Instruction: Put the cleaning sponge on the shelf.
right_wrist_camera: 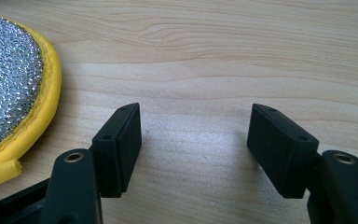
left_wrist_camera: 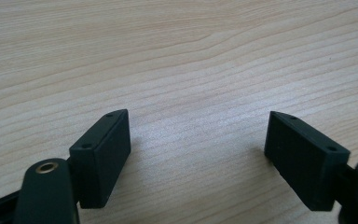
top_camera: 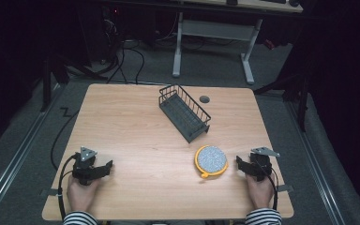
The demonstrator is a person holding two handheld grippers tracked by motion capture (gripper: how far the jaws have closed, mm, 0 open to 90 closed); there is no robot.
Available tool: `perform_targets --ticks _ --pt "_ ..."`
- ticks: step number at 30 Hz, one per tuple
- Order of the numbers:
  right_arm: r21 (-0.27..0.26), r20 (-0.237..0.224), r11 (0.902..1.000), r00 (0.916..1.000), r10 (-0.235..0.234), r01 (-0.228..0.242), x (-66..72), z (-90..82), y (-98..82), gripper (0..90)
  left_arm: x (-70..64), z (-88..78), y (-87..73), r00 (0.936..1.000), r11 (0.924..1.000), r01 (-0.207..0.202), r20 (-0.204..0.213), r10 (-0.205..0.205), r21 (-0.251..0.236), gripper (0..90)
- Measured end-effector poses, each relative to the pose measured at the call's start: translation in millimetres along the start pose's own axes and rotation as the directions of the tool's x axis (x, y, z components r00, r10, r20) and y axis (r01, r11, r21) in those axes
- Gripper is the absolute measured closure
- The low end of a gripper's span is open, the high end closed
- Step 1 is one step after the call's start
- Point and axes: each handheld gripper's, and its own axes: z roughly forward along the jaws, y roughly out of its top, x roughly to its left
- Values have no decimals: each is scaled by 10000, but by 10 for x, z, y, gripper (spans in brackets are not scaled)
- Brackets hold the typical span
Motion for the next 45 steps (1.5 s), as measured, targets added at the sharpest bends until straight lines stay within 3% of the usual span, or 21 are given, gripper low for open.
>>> perform_targets --ticks 9,23,26,28,30,33,39,45 --pt "-10 -65 10000 10000 -41 41 2 0 0 356 1 -17 -11 9998 9998 209 -72 -209 -35 241" --pt "40 -342 9997 9991 -249 251 -43 -7 5 383 -10 -5 -3 9997 9999 163 -187 -163 -26 244" --pt "338 -319 9985 9986 -413 423 -47 -40 54 500 -10 -5 -4 9997 9999 162 -189 -162 -23 244" --pt "-20 -443 9996 9986 -292 291 -77 -157 84 540 -10 -5 -3 9997 9998 173 -197 -174 -27 244" --pt "-343 -871 9994 9962 12 -42 -122 -262 127 546 -9 -4 -3 9996 9998 185 -211 -185 -35 246" --pt "-624 -1072 9980 9942 -43 -24 -152 -359 191 550 -10 -4 -3 9996 9998 182 -211 -183 -31 245" --pt "-453 -1314 9989 9911 -210 151 -167 -371 302 577 -10 -5 -3 9996 9998 189 -214 -189 -30 245" --pt "-824 -1645 9958 9849 -532 400 -95 -412 520 579 -10 -5 -3 9996 9998 188 -212 -189 -32 245"
